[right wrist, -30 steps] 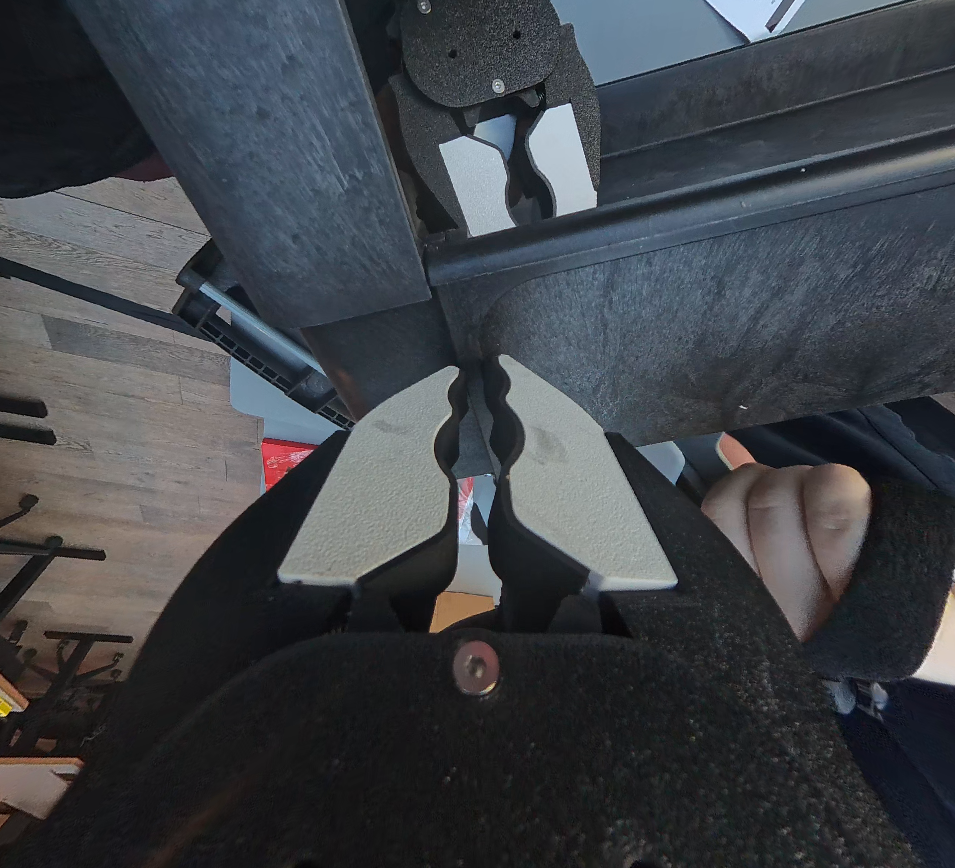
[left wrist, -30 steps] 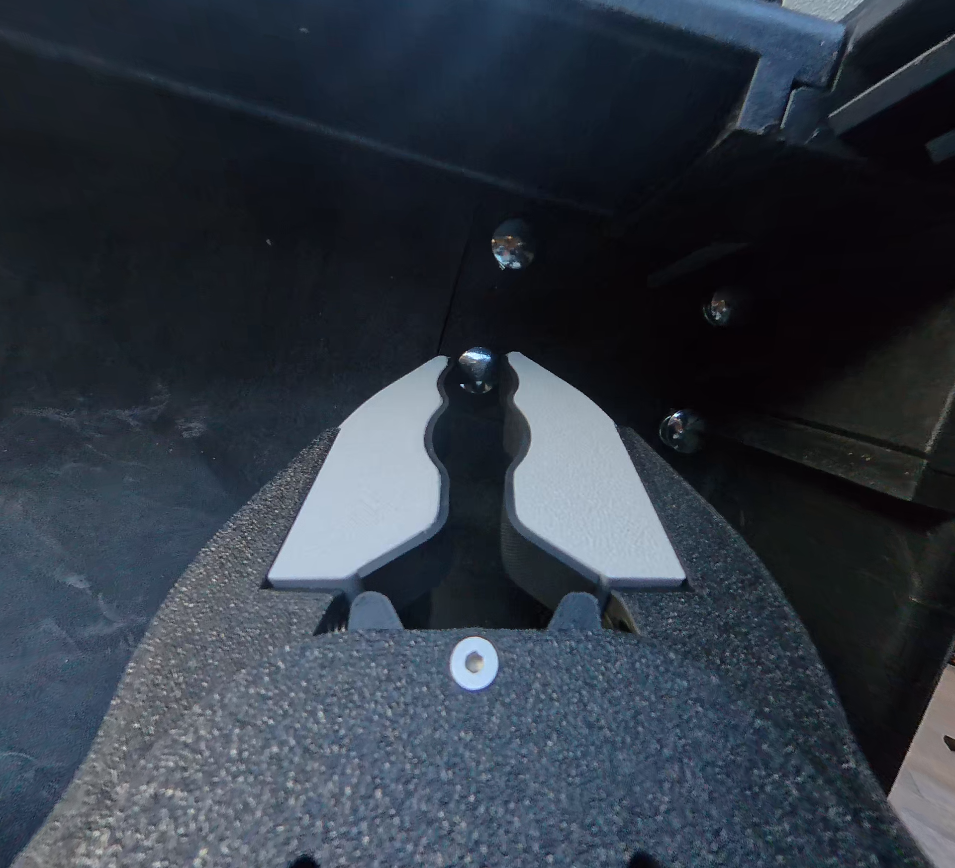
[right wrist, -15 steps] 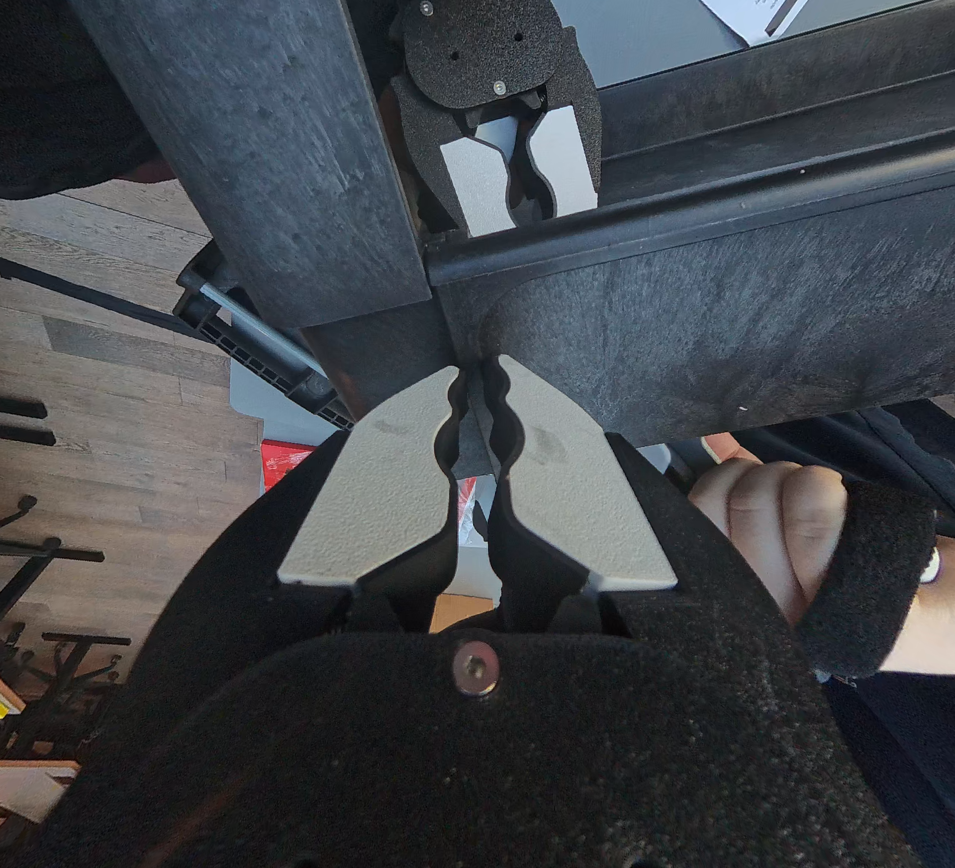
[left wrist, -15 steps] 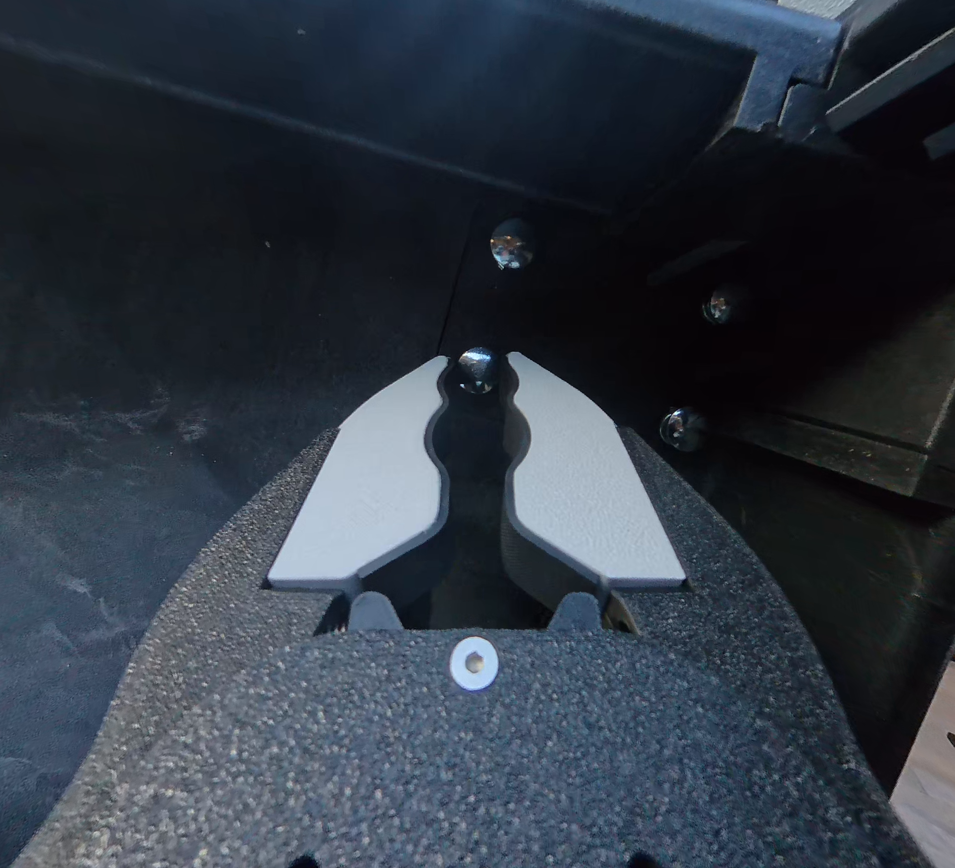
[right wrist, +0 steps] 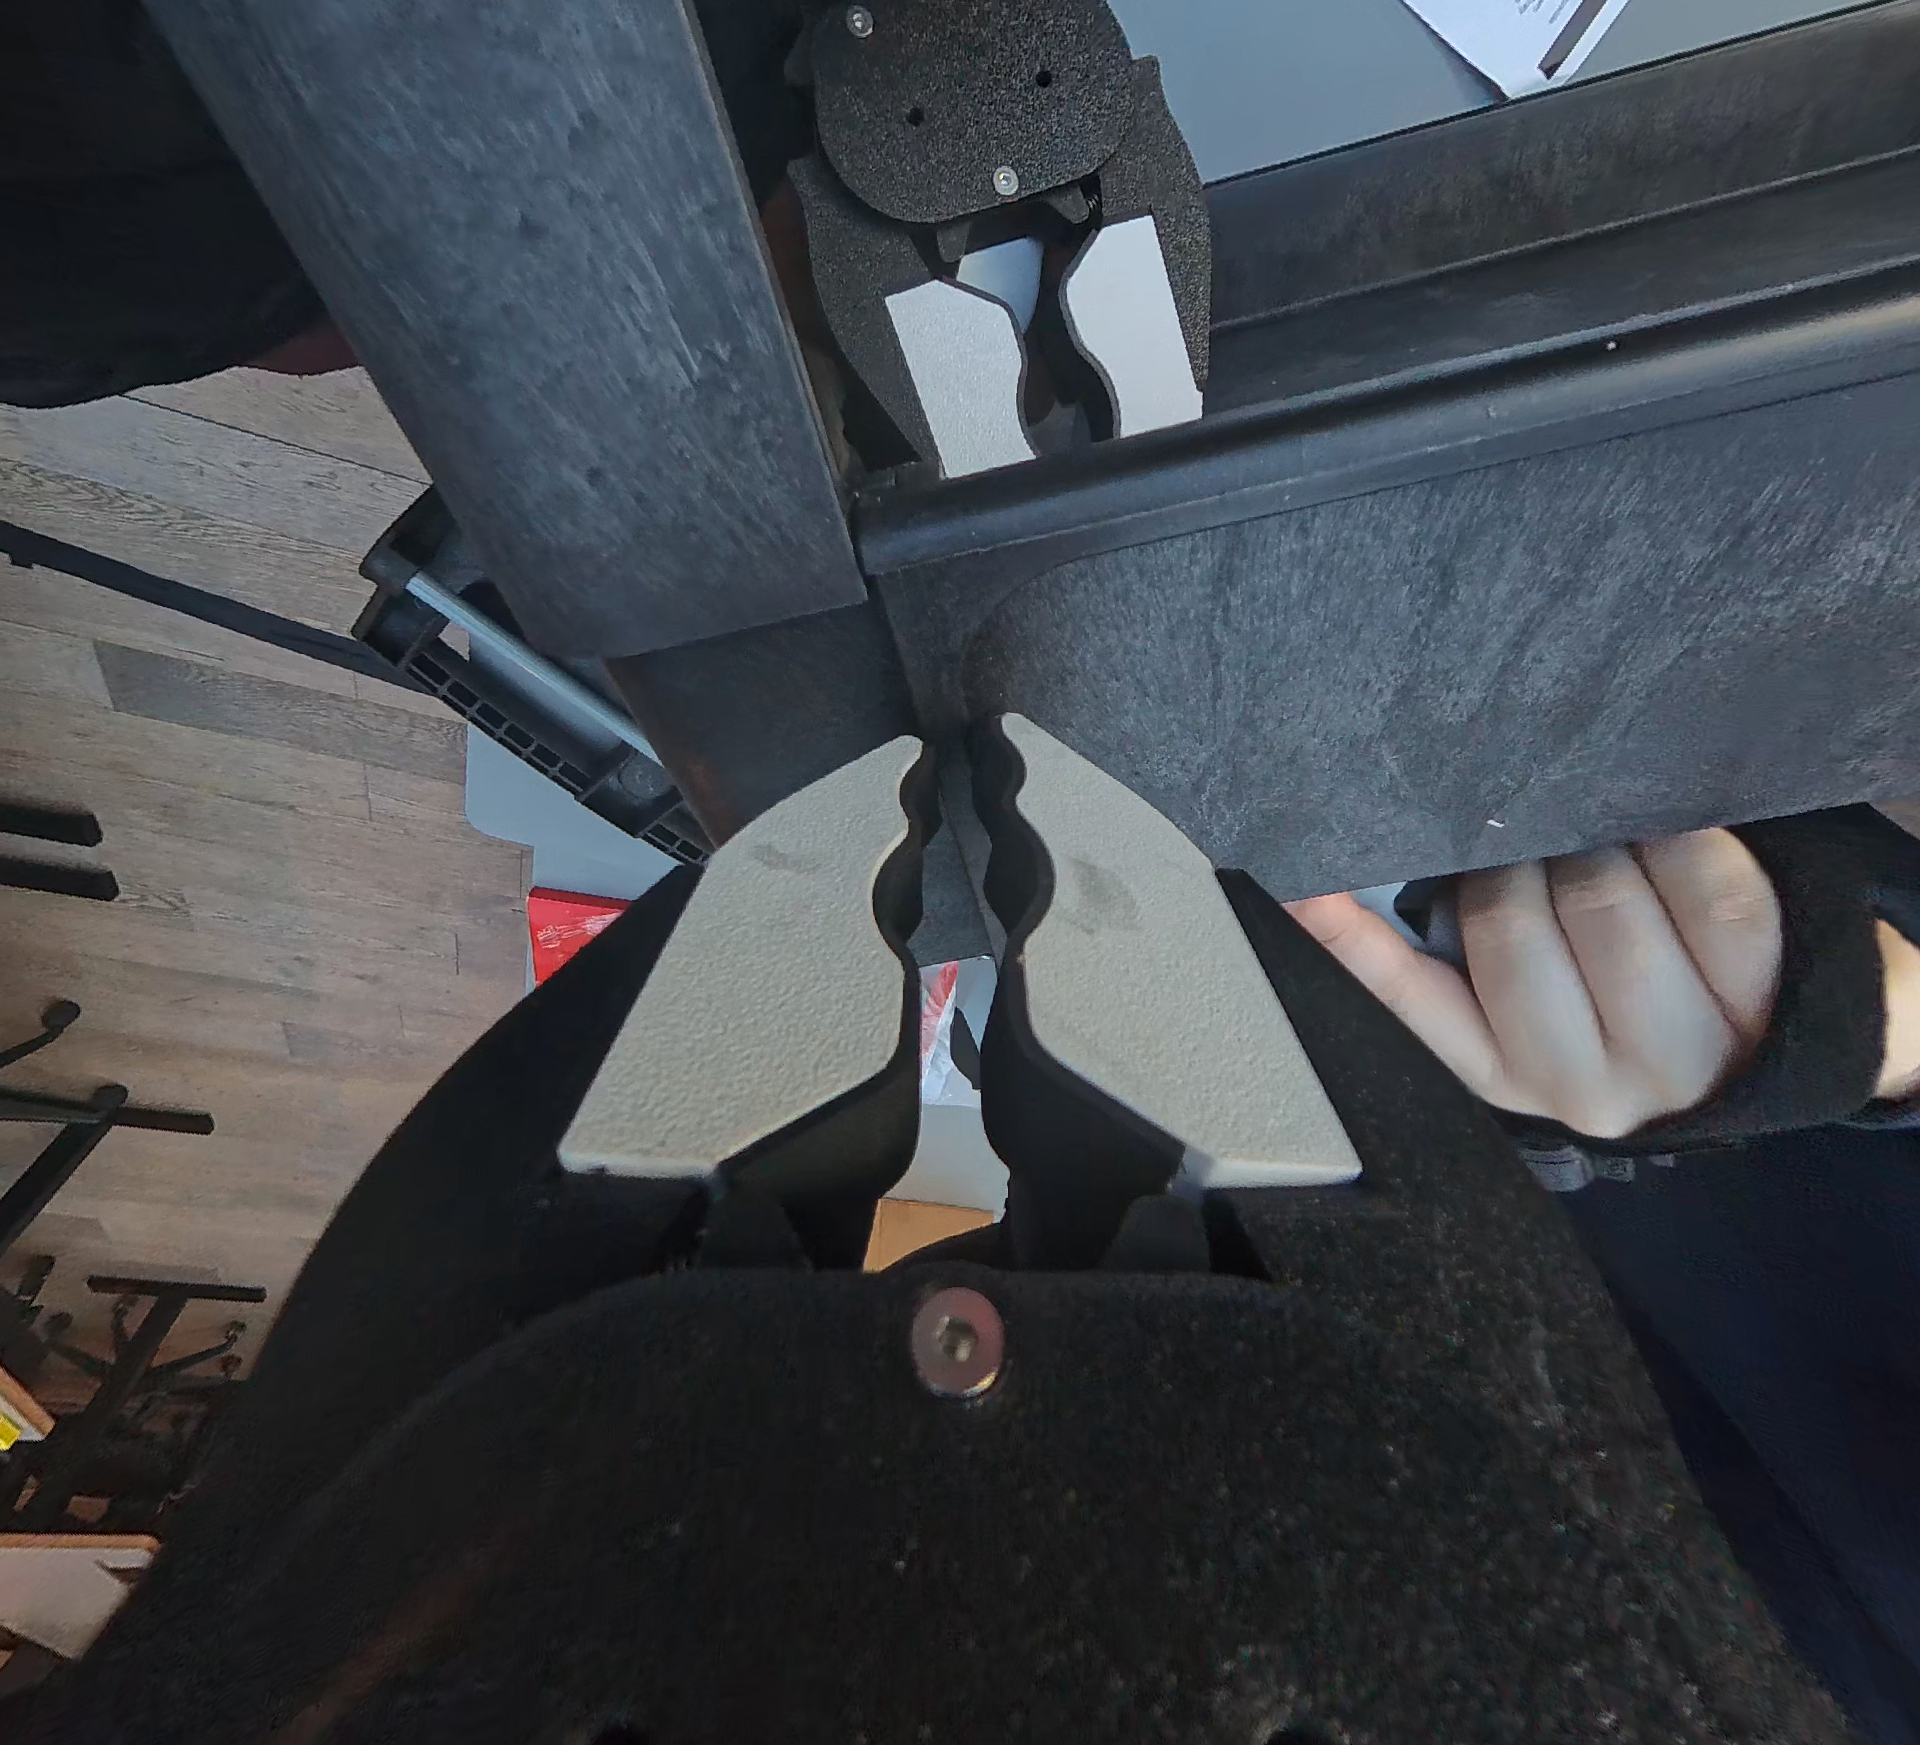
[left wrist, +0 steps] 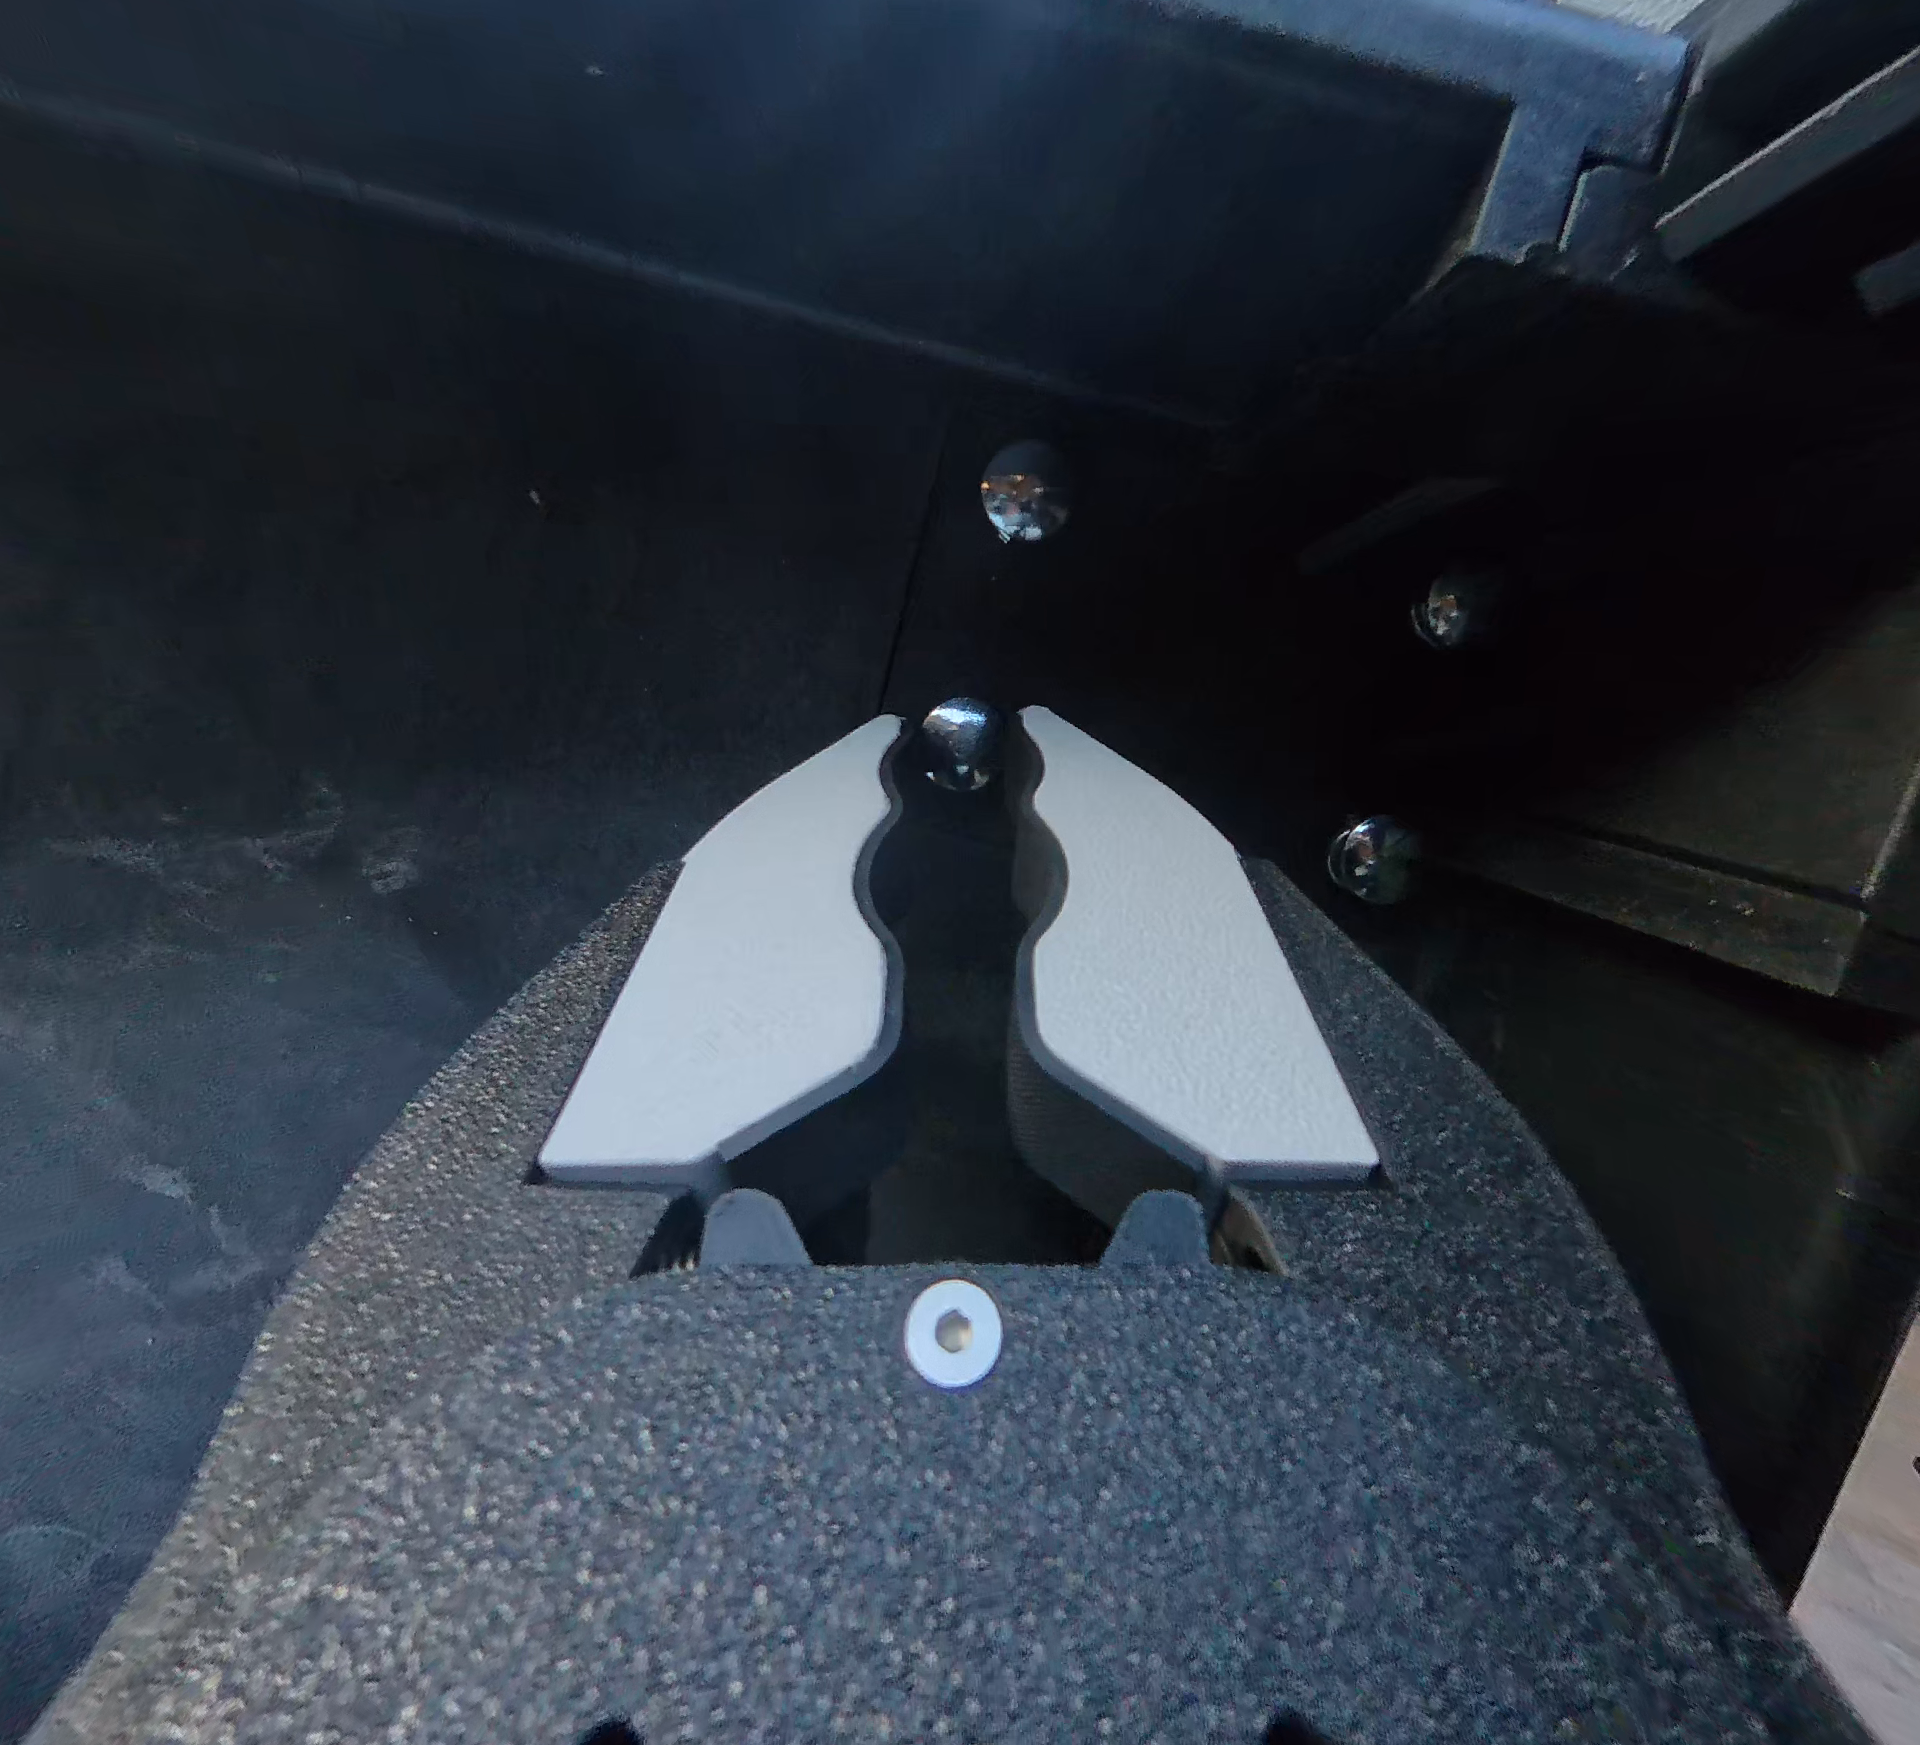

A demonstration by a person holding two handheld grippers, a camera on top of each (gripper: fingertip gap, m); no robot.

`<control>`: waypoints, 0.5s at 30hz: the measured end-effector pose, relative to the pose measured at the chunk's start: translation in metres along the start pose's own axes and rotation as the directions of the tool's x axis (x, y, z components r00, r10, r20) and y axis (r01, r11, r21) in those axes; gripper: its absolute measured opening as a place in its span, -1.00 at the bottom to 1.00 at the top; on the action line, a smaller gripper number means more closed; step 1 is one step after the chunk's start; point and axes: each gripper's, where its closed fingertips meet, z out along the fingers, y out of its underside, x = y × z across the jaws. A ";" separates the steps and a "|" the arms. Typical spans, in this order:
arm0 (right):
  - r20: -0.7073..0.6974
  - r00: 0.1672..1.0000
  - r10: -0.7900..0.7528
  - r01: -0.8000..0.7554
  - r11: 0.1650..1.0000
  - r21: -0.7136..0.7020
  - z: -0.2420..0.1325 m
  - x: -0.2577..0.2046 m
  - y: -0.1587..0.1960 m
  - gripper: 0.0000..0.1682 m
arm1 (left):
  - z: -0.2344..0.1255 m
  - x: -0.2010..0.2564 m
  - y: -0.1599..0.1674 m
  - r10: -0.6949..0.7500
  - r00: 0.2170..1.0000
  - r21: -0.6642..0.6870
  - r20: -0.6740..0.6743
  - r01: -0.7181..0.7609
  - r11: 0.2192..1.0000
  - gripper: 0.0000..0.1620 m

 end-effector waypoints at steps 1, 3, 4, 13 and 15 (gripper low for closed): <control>-0.001 1.000 0.000 0.000 1.000 -0.003 0.000 0.000 0.000 -0.91 | 0.000 0.000 0.000 0.000 1.000 -0.001 0.000 0.000 1.000 -0.80; -0.003 1.000 0.000 0.000 1.000 -0.006 0.000 0.000 0.001 -0.91 | 0.001 0.000 0.000 0.000 1.000 -0.001 -0.001 0.000 1.000 -0.80; -0.003 1.000 0.000 0.000 1.000 -0.005 0.000 0.000 0.001 -0.91 | 0.001 0.000 0.000 0.001 1.000 -0.001 -0.001 -0.001 1.000 -0.80; 0.001 1.000 -0.003 0.003 1.000 0.001 0.000 0.000 0.000 -0.91 | 0.000 0.000 0.000 0.007 1.000 0.003 -0.003 -0.007 1.000 -0.80; 0.001 1.000 -0.003 0.003 1.000 0.000 0.000 0.000 0.000 -0.91 | 0.000 0.000 0.000 0.008 1.000 0.004 -0.003 -0.008 1.000 -0.80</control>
